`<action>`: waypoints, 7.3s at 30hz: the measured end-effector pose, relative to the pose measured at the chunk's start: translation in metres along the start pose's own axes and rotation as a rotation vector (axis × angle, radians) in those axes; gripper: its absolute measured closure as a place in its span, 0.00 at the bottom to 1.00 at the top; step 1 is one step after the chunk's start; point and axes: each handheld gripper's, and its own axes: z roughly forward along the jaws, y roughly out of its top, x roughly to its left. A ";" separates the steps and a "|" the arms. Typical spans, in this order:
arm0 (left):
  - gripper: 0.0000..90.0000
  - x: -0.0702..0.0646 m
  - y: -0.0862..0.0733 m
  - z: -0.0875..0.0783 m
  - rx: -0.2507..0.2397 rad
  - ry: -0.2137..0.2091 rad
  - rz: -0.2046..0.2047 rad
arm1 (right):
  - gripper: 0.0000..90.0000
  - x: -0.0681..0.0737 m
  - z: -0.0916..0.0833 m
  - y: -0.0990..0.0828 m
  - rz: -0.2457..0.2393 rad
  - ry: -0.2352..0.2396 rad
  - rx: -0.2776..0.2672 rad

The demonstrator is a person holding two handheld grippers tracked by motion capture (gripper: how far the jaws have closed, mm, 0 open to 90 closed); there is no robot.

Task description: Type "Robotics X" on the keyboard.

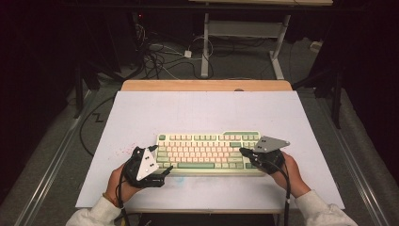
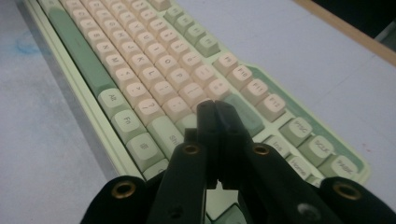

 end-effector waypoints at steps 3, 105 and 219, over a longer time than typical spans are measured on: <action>0.19 0.001 -0.001 -0.001 0.000 0.002 -0.005 | 1.00 0.002 0.008 0.000 -0.005 0.016 0.024; 0.97 0.009 0.033 0.061 0.222 -0.226 -0.061 | 1.00 0.018 0.022 -0.010 -0.058 -0.020 0.071; 0.17 -0.001 0.035 0.041 -0.008 -0.030 0.013 | 0.18 0.021 0.000 0.007 -0.012 -0.118 -0.081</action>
